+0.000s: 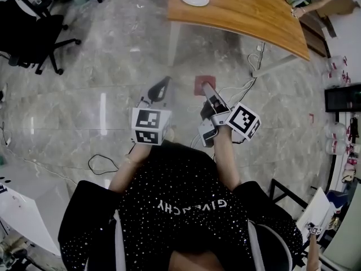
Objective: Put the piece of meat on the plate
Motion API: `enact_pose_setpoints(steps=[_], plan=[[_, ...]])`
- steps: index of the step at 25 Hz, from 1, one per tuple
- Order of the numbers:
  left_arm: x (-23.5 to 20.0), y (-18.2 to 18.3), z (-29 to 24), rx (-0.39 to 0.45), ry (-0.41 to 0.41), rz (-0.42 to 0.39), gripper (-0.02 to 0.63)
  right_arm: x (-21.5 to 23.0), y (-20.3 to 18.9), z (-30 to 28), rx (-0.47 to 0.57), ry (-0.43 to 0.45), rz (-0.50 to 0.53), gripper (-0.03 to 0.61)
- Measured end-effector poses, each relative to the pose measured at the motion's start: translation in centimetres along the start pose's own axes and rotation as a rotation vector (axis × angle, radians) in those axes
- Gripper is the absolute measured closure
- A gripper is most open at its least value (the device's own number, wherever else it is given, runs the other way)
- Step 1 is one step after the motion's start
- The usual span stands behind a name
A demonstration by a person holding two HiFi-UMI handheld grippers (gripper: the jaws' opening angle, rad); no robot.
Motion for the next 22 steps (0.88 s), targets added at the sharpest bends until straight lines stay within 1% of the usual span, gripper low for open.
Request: enact_pose_setpoints(steps=[2, 7, 12, 18, 22], plan=[[0.0, 0.4, -0.7, -0.003, -0.004, -0.002, 0.603, 0.3, 0.5, -0.1, 0.008, 0.006, -0.015, 0.480], [-0.6, 1.3, -2.9, -0.014, -0.015, -0.003, 0.603, 1.0, 2.3, -1.2, 0.008, -0.005, -0.015, 0.480], [-1.3, 3.2, -5.3, -0.014, -0.022, -0.009, 0.603, 1.1, 4.8, -3.0, 0.007, 0.009, -0.041, 0.480], [-3.9, 5.4, -9.1, -0.031, -0.029, 0.004, 0.603, 1.3, 8.1, -6.6, -0.004, 0.009, -0.051, 0.480], [-5.5, 7.7, -12.3, -0.039, -0.043, -0.003, 0.603, 1.4, 11.4, -8.9, 0.003, -0.008, -0.043, 0.480]])
Point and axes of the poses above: the fingertips, and each gripper's own axes: z backward along the fingers, x to its right, y out of its top, the point moved 7 cm from there along z, backward along the fingers, and after that the axes turned 14 degrees about -x, right-handed, at the moved point
